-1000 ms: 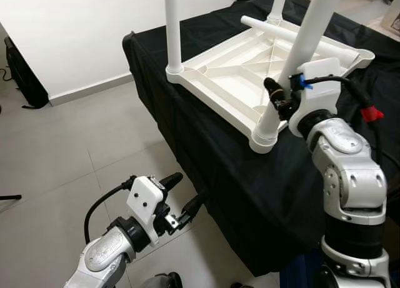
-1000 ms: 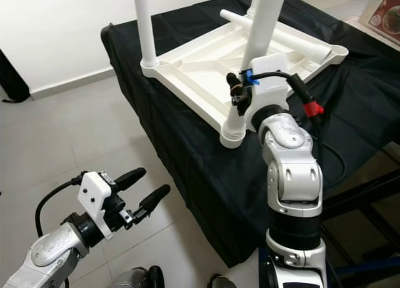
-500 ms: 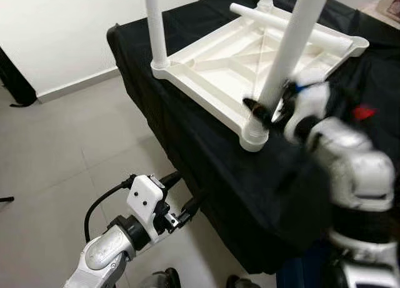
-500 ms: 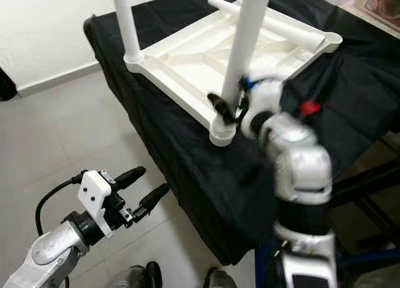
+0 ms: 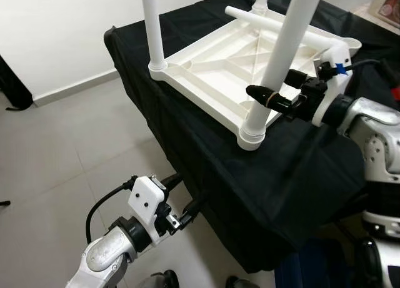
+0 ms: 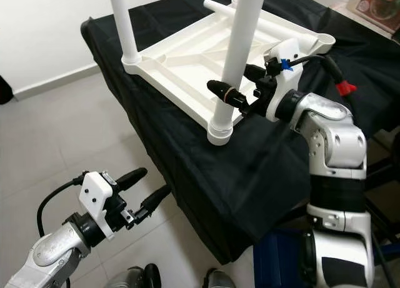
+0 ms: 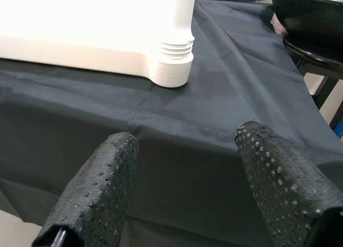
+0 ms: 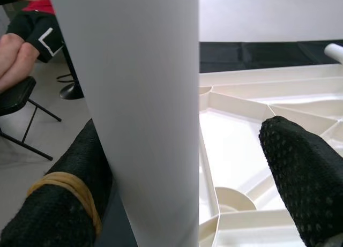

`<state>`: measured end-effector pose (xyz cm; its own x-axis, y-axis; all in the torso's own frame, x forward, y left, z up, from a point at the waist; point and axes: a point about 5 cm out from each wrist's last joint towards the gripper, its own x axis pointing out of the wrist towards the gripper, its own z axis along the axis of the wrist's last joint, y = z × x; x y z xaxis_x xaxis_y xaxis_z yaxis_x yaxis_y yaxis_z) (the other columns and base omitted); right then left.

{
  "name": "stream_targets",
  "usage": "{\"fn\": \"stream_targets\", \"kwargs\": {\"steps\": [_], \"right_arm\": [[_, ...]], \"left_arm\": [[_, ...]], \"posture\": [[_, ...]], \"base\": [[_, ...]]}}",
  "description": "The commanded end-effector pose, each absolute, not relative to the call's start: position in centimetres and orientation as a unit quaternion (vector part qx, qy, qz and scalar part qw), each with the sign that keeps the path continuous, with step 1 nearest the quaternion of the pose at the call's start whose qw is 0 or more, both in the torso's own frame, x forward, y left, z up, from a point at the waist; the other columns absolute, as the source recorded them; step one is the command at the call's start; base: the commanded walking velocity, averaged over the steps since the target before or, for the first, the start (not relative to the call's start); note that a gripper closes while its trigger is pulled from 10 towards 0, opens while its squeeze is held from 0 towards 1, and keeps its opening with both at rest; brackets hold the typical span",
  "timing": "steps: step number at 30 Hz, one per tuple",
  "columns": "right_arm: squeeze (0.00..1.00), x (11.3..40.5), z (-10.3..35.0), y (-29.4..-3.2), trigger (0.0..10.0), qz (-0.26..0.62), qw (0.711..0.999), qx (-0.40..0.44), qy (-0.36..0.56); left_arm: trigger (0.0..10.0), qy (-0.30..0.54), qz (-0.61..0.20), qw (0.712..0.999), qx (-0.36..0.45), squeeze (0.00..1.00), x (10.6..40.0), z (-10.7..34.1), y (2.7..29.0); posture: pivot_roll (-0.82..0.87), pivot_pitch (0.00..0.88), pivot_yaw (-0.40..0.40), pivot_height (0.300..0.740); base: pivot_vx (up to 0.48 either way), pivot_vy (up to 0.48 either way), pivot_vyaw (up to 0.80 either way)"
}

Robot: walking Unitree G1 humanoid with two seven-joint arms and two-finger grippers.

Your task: Building children table

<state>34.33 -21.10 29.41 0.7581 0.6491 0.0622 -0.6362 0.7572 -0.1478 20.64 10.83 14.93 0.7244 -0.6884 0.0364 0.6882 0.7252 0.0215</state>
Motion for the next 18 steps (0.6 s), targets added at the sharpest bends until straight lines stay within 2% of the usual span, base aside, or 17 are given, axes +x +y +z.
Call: {"fn": "stream_targets", "kwargs": {"steps": [1,3,4,5,11,16,18], "right_arm": [[0.00,34.4,29.5,-21.1,10.0,0.351,0.932,-0.067,-0.059],[0.00,34.4,29.6,-21.1,10.0,0.357,0.930,-0.066,-0.060],[0.00,34.3,29.9,-21.2,5.4,0.363,0.927,-0.067,-0.065],[0.00,34.2,30.2,-21.3,0.0,0.371,0.924,-0.068,-0.070],[0.00,34.1,30.7,-21.9,0.0,0.371,0.922,-0.076,-0.074],[0.00,34.4,30.5,-22.4,0.0,0.326,0.937,-0.102,-0.067],[0.00,34.6,30.3,-22.3,0.0,0.275,0.952,-0.119,-0.057]], "left_arm": [[10.0,-0.016,-0.372,0.928,0.004,0.00,20.3,14.7,10.8],[10.0,-0.016,-0.372,0.928,0.005,0.00,20.3,14.7,10.8],[10.0,-0.016,-0.372,0.928,0.005,0.00,20.3,14.7,10.9],[10.0,-0.016,-0.372,0.928,0.005,0.00,20.2,14.7,10.9],[10.0,-0.016,-0.372,0.928,0.005,0.00,20.2,14.7,10.9],[10.0,-0.015,-0.372,0.928,0.004,0.00,20.3,14.7,10.9],[10.0,-0.015,-0.372,0.928,0.004,0.00,20.3,14.7,11.0]], "posture": [[0.01,0.224,-0.021,0.740],[0.01,0.224,-0.021,0.740],[0.01,0.226,-0.020,0.740],[0.01,0.226,-0.017,0.740],[0.00,0.227,-0.017,0.740],[0.00,0.227,-0.019,0.740],[0.00,0.229,-0.017,0.740]], "base": [[0.000,0.000,0.00],[0.000,0.000,0.00],[0.000,0.000,0.00],[0.000,0.000,0.00],[0.000,0.000,0.00],[0.000,0.000,0.00],[0.000,0.000,0.00]]}}
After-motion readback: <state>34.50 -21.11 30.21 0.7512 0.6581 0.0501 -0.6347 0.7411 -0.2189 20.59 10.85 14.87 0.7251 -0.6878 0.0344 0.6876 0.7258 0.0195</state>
